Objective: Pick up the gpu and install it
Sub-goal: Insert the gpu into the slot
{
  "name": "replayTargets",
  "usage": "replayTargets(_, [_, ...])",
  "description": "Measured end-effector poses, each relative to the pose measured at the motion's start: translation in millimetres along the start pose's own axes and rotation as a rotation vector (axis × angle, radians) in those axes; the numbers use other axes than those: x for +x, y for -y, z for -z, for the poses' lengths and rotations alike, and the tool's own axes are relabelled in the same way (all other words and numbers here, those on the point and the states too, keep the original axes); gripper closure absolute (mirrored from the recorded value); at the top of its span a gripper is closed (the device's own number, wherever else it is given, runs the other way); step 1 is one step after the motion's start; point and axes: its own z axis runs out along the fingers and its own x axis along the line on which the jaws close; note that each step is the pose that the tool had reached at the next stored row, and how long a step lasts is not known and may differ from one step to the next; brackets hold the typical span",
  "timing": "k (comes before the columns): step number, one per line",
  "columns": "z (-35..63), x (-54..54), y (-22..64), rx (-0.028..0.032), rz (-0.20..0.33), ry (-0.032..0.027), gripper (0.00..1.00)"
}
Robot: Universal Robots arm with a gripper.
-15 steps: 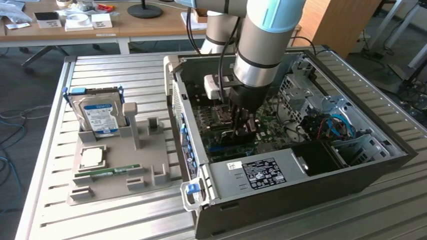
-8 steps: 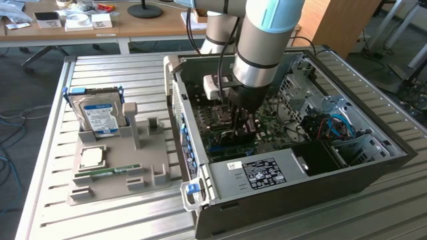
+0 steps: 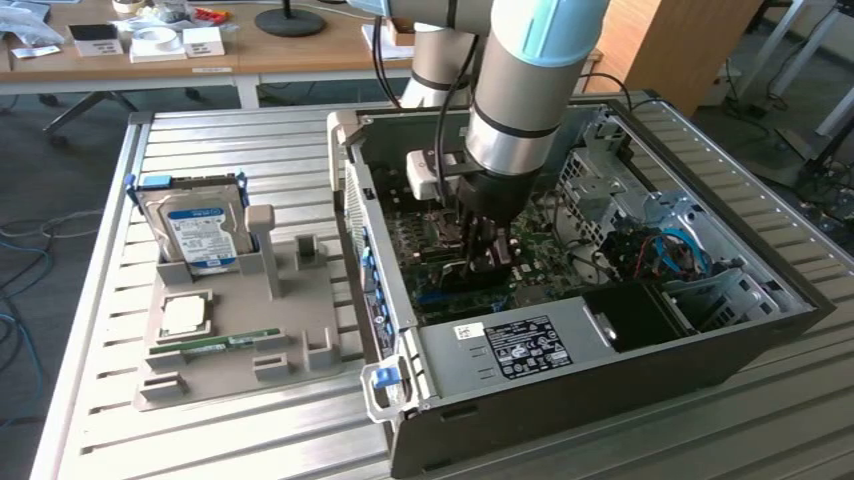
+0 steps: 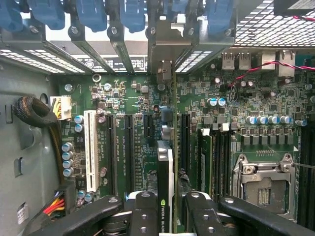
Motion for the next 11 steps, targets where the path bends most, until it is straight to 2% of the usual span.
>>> replayTargets(1, [0.0, 0.0, 0.0, 0.0006, 0.0, -0.0004, 0.73])
replayTargets(3, [0.4, 0.1, 0.3, 0.0004, 0.0, -0.0015, 0.61])
replayTargets(5, [0.5, 0.2, 0.3, 0.0003, 0.001, -0.0017, 0.61])
replayTargets(6, [0.5, 0.2, 0.3, 0.0003, 0.001, -0.0017, 0.55])
replayTargets(7, [0.5, 0.1, 0.3, 0.0002, 0.001, -0.0018, 0.55])
replayTargets(8, [0.5, 0.1, 0.3, 0.0003, 0.001, -0.0017, 0.49])
replayTargets(11, [1.7, 0.1, 0.3, 0.0001, 0.001, -0.0021, 0.49])
